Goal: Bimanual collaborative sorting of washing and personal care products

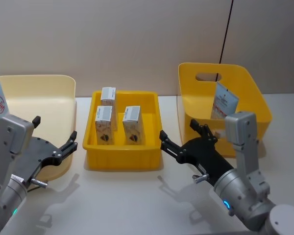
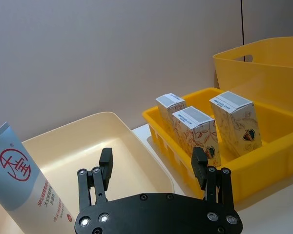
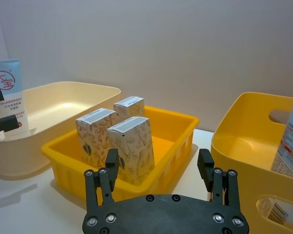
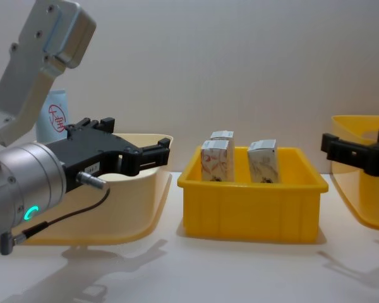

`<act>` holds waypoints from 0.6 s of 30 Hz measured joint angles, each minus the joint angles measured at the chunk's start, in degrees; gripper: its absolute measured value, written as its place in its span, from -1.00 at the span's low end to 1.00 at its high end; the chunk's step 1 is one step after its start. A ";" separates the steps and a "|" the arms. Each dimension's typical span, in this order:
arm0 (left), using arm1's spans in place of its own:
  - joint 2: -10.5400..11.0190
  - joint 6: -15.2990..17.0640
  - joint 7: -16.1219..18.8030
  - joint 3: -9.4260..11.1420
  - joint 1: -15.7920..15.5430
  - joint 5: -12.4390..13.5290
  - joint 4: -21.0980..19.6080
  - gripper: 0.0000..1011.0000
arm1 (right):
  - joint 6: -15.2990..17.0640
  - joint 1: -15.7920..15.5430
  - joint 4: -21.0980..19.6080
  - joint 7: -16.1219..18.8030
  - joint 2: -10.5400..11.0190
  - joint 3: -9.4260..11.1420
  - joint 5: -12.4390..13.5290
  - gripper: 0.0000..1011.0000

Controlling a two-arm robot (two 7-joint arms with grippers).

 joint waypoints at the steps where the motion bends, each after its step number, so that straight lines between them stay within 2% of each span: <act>1: 0.00 0.00 0.00 0.00 0.00 0.00 0.00 0.98 | 0.11 0.24 0.19 0.09 -0.05 -0.07 0.00 0.98; 9: 0.00 0.00 0.00 0.00 0.00 0.00 0.00 0.98 | 1.87 3.26 2.45 0.98 -0.91 -1.16 -0.42 0.98; 18: 0.00 0.00 0.00 0.00 0.00 -0.01 0.00 0.98 | 4.11 7.17 5.46 1.21 -2.18 -3.18 -2.71 0.98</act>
